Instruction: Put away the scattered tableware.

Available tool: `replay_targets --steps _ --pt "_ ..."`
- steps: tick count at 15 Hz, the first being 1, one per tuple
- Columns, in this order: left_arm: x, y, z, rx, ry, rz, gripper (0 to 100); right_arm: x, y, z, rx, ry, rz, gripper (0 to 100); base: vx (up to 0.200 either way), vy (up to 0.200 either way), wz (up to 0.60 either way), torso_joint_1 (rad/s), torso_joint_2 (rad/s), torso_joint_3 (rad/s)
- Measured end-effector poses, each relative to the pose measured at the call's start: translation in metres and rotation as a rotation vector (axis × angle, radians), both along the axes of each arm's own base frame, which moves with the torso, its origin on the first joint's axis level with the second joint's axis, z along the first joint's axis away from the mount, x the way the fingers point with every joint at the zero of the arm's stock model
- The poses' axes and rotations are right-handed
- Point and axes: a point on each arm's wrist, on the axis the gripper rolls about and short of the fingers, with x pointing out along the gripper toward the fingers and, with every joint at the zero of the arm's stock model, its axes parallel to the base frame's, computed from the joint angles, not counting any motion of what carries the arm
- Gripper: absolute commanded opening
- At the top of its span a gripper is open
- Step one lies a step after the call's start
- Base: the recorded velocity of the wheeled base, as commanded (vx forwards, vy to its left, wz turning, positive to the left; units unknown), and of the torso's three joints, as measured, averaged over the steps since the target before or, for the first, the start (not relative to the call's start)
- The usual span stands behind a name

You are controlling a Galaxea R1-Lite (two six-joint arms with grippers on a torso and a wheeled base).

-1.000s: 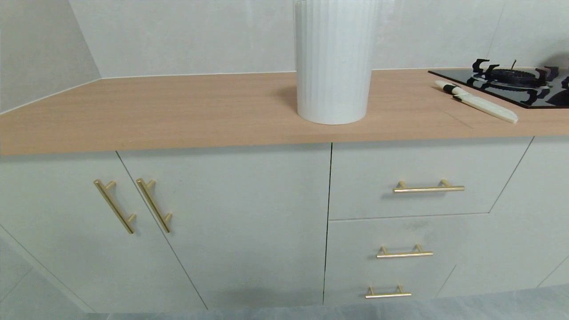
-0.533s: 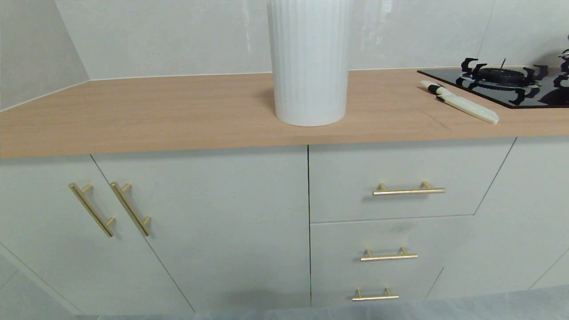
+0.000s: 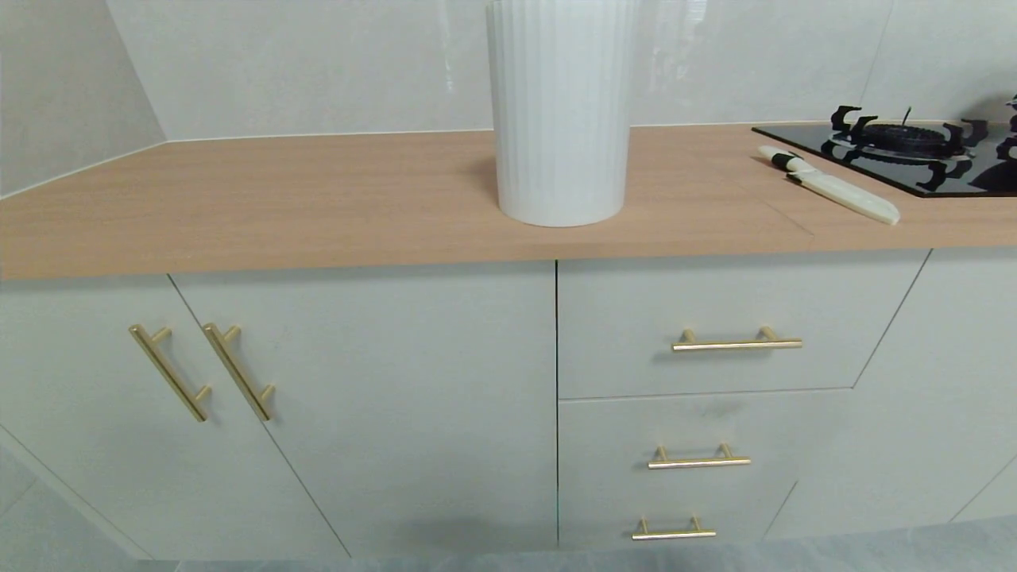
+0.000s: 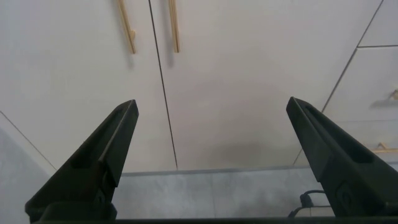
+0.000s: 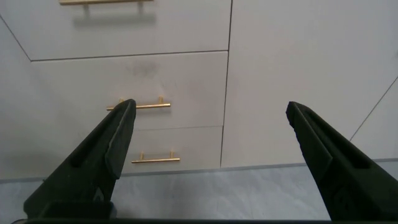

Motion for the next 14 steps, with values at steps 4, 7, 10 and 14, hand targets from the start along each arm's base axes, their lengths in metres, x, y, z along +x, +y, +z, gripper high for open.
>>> replay_targets --steps 4,7,10,14 --pt "0.0 0.0 0.0 0.0 0.0 -0.001 100 0.0 0.0 0.0 0.0 0.0 0.0 100 0.2 0.0 0.0 -0.003 0.0 0.004" --pt "0.0 0.0 0.0 0.0 0.0 0.0 100 0.0 0.0 0.0 0.0 0.0 0.0 100 0.133 0.0 0.0 0.003 0.0 0.005" --pt "0.0 0.0 0.0 0.0 0.0 -0.001 100 0.0 0.0 0.0 0.0 0.0 -0.001 100 0.0 0.0 0.0 0.0 0.0 0.0" --pt "0.0 0.0 0.0 0.0 0.0 0.0 100 0.0 0.0 0.0 0.0 0.0 -0.001 100 0.0 0.0 0.0 0.0 0.0 0.0"
